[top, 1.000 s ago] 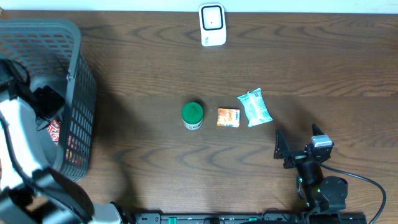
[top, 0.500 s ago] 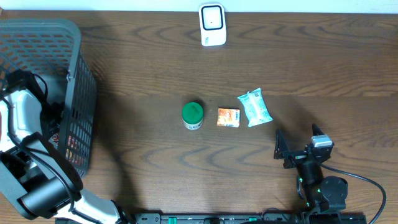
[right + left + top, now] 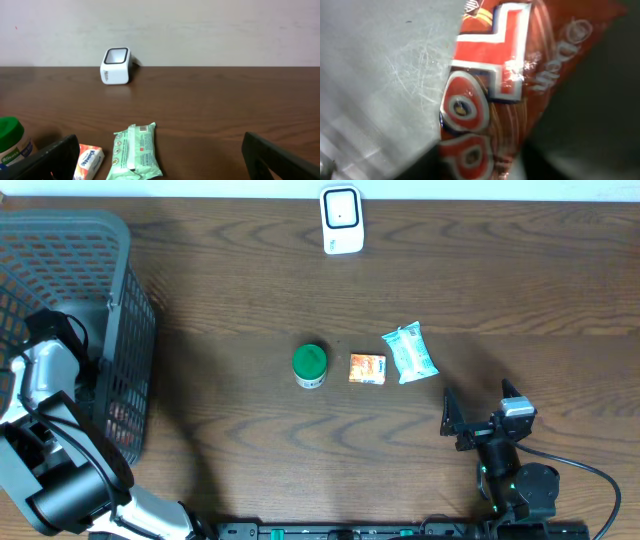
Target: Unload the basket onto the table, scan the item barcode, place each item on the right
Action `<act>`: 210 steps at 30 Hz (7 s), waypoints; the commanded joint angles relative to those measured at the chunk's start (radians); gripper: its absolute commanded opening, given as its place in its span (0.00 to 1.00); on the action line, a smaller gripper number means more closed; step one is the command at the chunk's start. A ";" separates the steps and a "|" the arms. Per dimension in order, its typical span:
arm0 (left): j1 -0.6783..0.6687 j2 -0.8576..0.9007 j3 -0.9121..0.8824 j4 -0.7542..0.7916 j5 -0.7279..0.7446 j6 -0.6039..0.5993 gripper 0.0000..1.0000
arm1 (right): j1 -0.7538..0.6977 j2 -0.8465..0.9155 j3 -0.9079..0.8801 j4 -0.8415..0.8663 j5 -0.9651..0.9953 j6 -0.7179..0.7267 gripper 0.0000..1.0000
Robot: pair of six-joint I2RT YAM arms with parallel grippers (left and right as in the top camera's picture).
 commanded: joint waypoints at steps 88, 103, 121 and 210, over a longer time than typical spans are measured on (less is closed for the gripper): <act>-0.913 0.185 0.258 0.132 0.101 -0.080 0.07 | 0.007 -0.004 -0.003 -0.002 0.005 -0.010 0.99; -0.926 0.241 0.258 0.142 0.217 -0.080 0.17 | 0.007 -0.004 -0.003 -0.001 0.005 -0.010 0.99; -0.872 -0.182 0.267 0.093 0.090 0.022 0.98 | 0.007 -0.004 -0.003 -0.002 0.005 -0.010 0.99; -0.872 -1.340 0.270 -0.279 -0.544 -0.013 0.98 | 0.643 2.021 1.904 -1.103 -0.041 0.683 0.99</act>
